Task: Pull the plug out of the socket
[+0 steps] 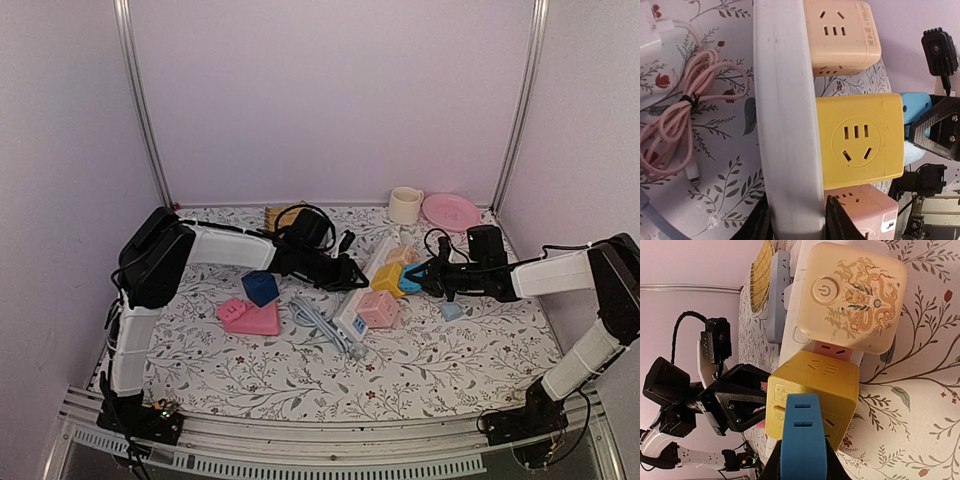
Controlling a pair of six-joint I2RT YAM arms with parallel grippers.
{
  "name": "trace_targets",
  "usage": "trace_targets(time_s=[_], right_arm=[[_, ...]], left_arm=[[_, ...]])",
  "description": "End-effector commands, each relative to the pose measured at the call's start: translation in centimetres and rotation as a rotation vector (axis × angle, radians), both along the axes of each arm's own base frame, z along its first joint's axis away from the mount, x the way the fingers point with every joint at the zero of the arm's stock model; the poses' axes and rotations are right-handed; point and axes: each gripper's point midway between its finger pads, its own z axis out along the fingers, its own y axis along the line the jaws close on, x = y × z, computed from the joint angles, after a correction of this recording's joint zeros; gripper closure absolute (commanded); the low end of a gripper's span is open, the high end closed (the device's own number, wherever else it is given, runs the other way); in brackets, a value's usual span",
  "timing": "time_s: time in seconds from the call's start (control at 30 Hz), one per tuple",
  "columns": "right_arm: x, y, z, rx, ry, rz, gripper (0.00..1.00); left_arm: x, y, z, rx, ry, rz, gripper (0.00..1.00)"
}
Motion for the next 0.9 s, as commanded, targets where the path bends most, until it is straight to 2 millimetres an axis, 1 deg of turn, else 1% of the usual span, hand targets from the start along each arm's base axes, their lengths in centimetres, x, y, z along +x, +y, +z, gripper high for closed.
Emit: trace_targets(time_s=[0.0, 0.1, 0.23, 0.3, 0.63, 0.77, 0.8, 0.87], right_arm=[[0.2, 1.8, 6.2, 0.116, -0.197, 0.097, 0.97], [-0.2, 1.7, 7.2, 0.184, -0.214, 0.112, 0.97], [-0.5, 1.7, 8.5, 0.250, -0.246, 0.129, 0.97], [-0.7, 1.7, 9.0, 0.270, -0.267, 0.136, 0.97], [-1.5, 1.5, 12.4, 0.362, -0.404, 0.156, 0.97], [-2.0, 1.5, 13.5, 0.393, -0.455, 0.166, 0.97], [-2.0, 1.4, 13.6, 0.400, -0.462, 0.165, 0.97], [-1.9, 1.4, 13.3, 0.398, -0.449, 0.159, 0.97]], left_arm=[[0.7, 1.9, -3.8, 0.062, 0.028, 0.048, 0.98], [0.6, 2.4, -5.1, 0.083, 0.045, 0.062, 1.00], [0.1, 2.9, -6.8, 0.098, 0.074, 0.072, 1.00], [0.0, 3.1, -7.3, 0.101, 0.083, 0.077, 1.00], [-1.0, 3.7, -9.0, 0.090, 0.130, 0.105, 1.00], [-1.3, 3.9, -9.5, 0.089, 0.147, 0.109, 1.00], [-1.4, 3.9, -9.6, 0.088, 0.149, 0.109, 1.00], [-1.4, 3.9, -9.7, 0.087, 0.151, 0.111, 1.00]])
